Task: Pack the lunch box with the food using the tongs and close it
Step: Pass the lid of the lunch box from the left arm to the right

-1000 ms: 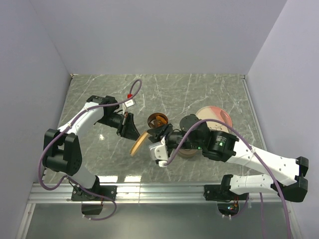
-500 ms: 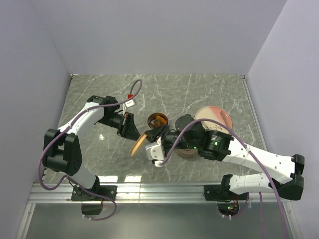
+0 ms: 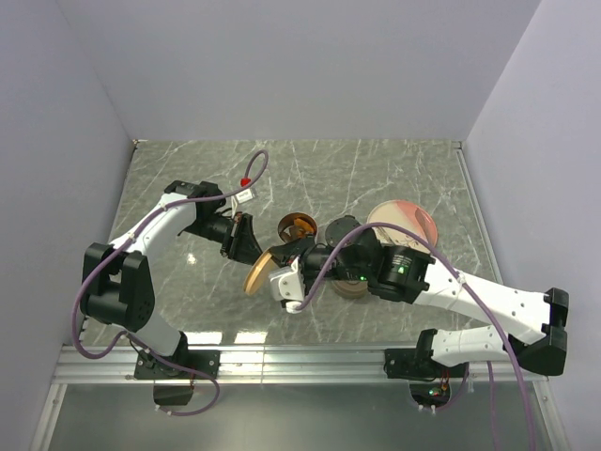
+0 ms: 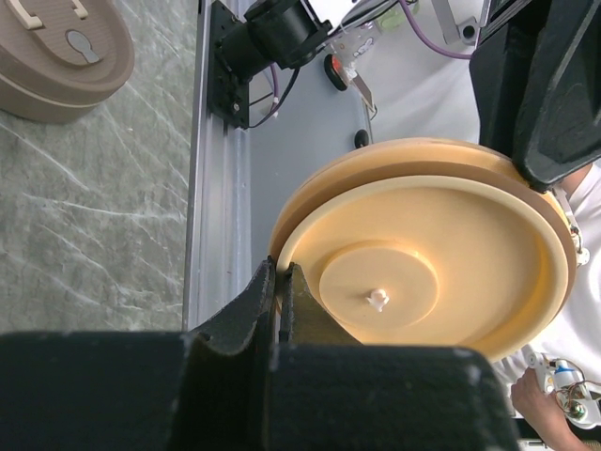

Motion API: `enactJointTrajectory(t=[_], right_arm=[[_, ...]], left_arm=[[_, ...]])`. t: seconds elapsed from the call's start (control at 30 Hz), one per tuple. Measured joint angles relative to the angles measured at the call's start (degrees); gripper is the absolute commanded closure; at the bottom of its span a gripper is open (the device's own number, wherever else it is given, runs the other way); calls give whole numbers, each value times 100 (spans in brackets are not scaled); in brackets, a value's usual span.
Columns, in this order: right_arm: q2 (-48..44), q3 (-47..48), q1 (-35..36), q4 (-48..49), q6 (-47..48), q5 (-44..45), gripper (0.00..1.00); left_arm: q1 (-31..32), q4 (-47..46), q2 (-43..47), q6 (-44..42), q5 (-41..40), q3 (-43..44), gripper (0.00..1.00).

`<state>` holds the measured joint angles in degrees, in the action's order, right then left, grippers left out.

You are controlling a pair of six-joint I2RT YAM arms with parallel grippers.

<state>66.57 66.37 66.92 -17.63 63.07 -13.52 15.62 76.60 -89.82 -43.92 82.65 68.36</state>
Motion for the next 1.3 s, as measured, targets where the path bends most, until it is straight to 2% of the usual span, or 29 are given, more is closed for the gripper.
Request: enactJointTrajectory(t=[0.2, 0.33, 0.37, 0.4, 0.47, 0.5, 0.6, 0.73, 0.9, 1.03, 1.1, 1.17, 1.2, 1.3], right_arm=[[33, 0, 22, 0, 0, 44, 78], [35, 0, 33, 2, 11, 50, 91], [35, 0, 35, 0, 13, 59, 98], [37, 0, 35, 0, 2, 66, 100], [46, 0, 35, 2, -13, 92, 100], [52, 0, 35, 4, -24, 105, 100], [72, 4, 33, 2, -179, 151, 100], [203, 144, -94, -149, -553, 120, 100], [417, 553, -643, -540, -1204, 4, 100], [546, 857, -1191, -861, -1921, -291, 100], [671, 1021, -1517, -1008, -2312, -474, 100], [903, 1224, -1915, -1200, -2780, -695, 100], [1034, 1327, -2087, -1300, -2970, -780, 100], [1521, 1644, -2555, -1624, -3639, -1008, 100]], left_arm=[[0, 0, 0, -13, 0, 0, 100], [0, -4, 0, -44, -17, -4, 100], [0, -2, 0, -44, -22, -13, 100], [0, 0, 0, -44, -28, -24, 98], [0, 0, 0, -48, -39, -37, 89], [0, -2, 0, -61, -46, -37, 72], [-20, 0, 0, -131, -52, -35, 59], [-306, 20, 0, -160, -22, 33, 53], [-1318, 59, -26, -170, 26, 509, 49], [-1873, 37, -116, -170, 48, 1045, 44], [-1971, -151, -125, 120, -149, 1237, 44], [-1996, -754, -63, 651, -496, 1270, 43], [-1996, -1145, 2, 1051, -859, 1252, 39], [-2000, -2240, 315, 1980, -2020, 1191, 38]])
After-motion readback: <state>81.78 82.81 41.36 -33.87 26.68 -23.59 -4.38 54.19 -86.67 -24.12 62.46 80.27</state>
